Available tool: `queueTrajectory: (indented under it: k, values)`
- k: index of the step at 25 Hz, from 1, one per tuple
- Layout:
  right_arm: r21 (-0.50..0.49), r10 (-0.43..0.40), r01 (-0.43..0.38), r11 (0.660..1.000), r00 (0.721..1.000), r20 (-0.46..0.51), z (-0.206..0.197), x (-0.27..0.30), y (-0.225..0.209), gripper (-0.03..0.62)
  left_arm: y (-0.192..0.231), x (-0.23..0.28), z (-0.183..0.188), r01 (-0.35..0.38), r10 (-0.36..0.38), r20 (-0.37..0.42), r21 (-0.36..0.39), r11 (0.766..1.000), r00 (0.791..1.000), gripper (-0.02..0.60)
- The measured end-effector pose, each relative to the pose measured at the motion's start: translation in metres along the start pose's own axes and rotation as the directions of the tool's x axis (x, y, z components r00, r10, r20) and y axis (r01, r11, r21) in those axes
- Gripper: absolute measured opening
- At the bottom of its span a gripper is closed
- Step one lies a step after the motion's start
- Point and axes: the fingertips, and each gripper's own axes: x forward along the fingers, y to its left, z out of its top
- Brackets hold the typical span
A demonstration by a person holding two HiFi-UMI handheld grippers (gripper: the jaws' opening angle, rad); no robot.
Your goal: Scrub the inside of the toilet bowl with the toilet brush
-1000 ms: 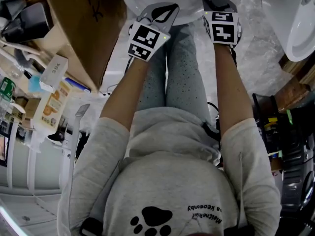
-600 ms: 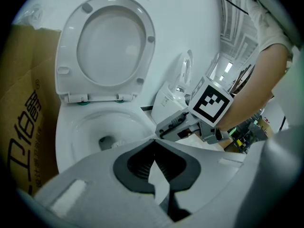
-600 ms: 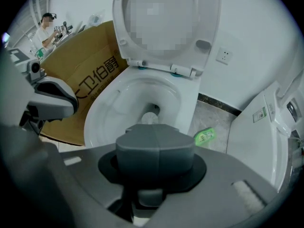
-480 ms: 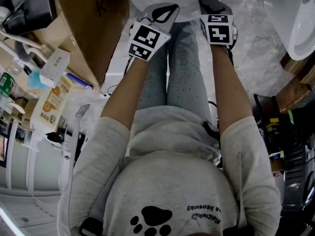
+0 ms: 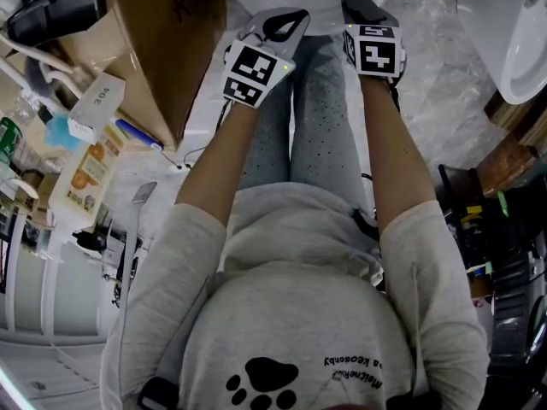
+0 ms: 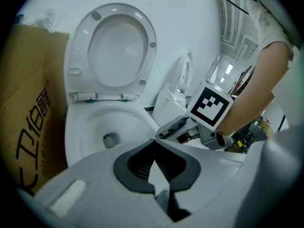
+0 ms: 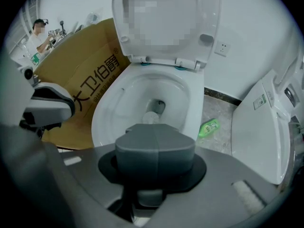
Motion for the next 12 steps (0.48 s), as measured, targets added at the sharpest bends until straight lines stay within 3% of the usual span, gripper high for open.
queueTrajectory:
  k: [12]
  values:
    - [0.109,-0.005,0.007,0.994,1.000,-0.017,-0.003,-0.010,0.029,0.152,-0.001,-0.026,-0.007,0.002,-0.002,-0.001,0.001,1.000,1.000,-0.002]
